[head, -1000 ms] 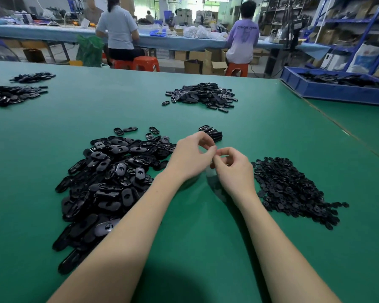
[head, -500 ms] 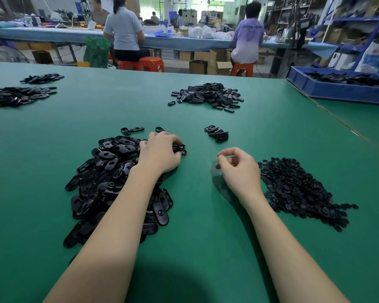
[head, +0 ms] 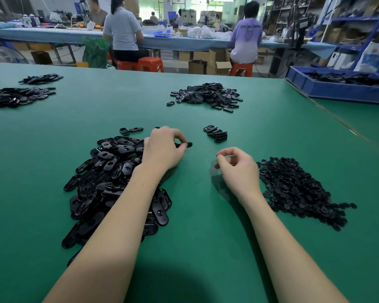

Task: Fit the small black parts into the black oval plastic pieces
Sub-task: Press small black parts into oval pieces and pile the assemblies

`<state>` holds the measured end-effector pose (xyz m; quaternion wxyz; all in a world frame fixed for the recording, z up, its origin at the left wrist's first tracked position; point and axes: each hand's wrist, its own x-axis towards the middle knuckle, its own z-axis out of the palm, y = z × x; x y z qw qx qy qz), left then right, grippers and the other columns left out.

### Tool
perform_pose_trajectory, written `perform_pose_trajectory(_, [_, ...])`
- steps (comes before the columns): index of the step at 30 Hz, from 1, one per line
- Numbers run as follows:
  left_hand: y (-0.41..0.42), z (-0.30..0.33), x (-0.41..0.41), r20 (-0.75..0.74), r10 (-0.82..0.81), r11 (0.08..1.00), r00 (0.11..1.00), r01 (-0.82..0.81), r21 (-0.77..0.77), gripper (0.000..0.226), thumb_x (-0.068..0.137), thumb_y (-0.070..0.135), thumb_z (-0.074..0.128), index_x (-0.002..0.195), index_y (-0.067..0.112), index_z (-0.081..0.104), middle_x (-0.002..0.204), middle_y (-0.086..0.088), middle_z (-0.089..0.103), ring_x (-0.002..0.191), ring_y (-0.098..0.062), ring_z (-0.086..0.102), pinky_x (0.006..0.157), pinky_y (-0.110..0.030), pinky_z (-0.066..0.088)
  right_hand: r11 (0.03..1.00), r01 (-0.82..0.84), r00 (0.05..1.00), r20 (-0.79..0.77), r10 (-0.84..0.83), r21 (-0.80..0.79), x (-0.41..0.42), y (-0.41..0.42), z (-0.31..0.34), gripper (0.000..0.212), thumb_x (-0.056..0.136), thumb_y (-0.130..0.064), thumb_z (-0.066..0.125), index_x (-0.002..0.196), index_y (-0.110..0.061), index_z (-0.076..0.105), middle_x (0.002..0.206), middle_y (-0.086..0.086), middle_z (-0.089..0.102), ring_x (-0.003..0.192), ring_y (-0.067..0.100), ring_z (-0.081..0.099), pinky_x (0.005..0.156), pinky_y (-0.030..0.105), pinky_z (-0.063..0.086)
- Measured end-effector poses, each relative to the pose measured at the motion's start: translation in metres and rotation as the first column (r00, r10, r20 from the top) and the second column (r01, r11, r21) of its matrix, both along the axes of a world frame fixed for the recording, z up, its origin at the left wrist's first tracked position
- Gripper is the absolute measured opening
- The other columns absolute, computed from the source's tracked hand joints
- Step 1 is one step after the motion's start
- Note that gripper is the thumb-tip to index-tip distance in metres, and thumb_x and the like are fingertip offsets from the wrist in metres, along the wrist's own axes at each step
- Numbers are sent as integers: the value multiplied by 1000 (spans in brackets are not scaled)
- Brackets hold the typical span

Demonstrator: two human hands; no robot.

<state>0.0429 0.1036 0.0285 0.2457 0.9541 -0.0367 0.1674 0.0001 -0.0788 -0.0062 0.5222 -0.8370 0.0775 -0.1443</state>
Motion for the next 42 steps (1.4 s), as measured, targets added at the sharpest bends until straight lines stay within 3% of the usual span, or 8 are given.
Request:
perform_pose_trajectory(4, [-28, 13, -9, 14, -101, 919, 995, 98, -383, 7, 86, 33, 72, 79, 33, 72, 77, 20, 66, 80, -2, 63, 74, -21, 44, 999, -5, 1000, -22, 7, 47, 0, -1, 5, 7, 87, -30, 62, 84, -30, 68, 73, -15, 74, 57, 7, 58, 67, 31, 51])
perform_pose_trajectory(8, [-65, 11, -20, -60, -220, 562, 974, 76, -824, 7, 89, 20, 71, 84, 24, 71, 71, 10, 73, 65, -4, 68, 66, -23, 53, 984, -82, 994, -55, 91, 155, 0, -15, 18, 7, 91, -22, 63, 89, -25, 69, 75, -10, 76, 56, 11, 62, 66, 33, 52])
perform_pose_trajectory(11, [-81, -1, -26, -119, -274, 422, 954, 9, -907, 6, 94, 14, 66, 89, 18, 67, 59, 9, 69, 58, -5, 67, 54, -17, 50, 994, 53, 998, -31, -56, -94, 2, -37, 25, 9, 90, -33, 62, 89, -28, 70, 76, -14, 74, 75, 14, 67, 73, 33, 53])
perform_pose_trajectory(13, [-86, -10, -29, -160, -301, 376, 940, -37, -926, 4, 95, 11, 65, 96, 15, 65, 58, 6, 69, 53, -5, 64, 50, -14, 47, 929, 173, 981, -30, -194, -326, -3, -52, 28, 12, 89, -37, 60, 92, -32, 71, 81, -19, 70, 87, 18, 66, 74, 31, 47])
perform_pose_trajectory(18, [-82, -24, -30, -199, -335, 447, 921, -31, -894, 7, 94, 10, 63, 97, 16, 60, 68, 0, 73, 57, -9, 63, 61, -21, 51, 830, 187, 953, -108, -284, -525, -10, -74, 29, 24, 89, -31, 60, 107, -32, 75, 111, -7, 73, 118, 27, 57, 94, 39, 51])
perform_pose_trajectory(23, [-81, -25, -30, -195, -386, 433, 902, -10, -901, 16, 95, 0, 56, 90, 12, 64, 77, -7, 69, 60, -10, 67, 65, -21, 56, 795, 118, 944, -182, -276, -594, -8, -78, 27, 26, 93, -33, 62, 116, -34, 74, 126, -3, 68, 127, 29, 49, 101, 40, 46])
perform_pose_trajectory(31, [-79, -23, -31, -197, -435, 361, 878, -30, -932, 21, 91, -10, 56, 99, 8, 62, 92, -13, 73, 71, -18, 71, 78, -26, 59, 813, 189, 941, -135, -311, -551, -7, -77, 23, 13, 92, -30, 66, 95, -34, 78, 105, -4, 75, 113, 28, 61, 97, 42, 49])
perform_pose_trajectory(42, [-80, -26, -30, -175, -449, 353, 876, -6, -936, 18, 92, -8, 60, 101, 7, 61, 91, -11, 74, 75, -20, 72, 75, -25, 60, 799, 177, 958, -86, -274, -575, -5, -71, 20, 17, 94, -31, 64, 100, -35, 78, 106, -9, 75, 118, 28, 57, 97, 41, 48])
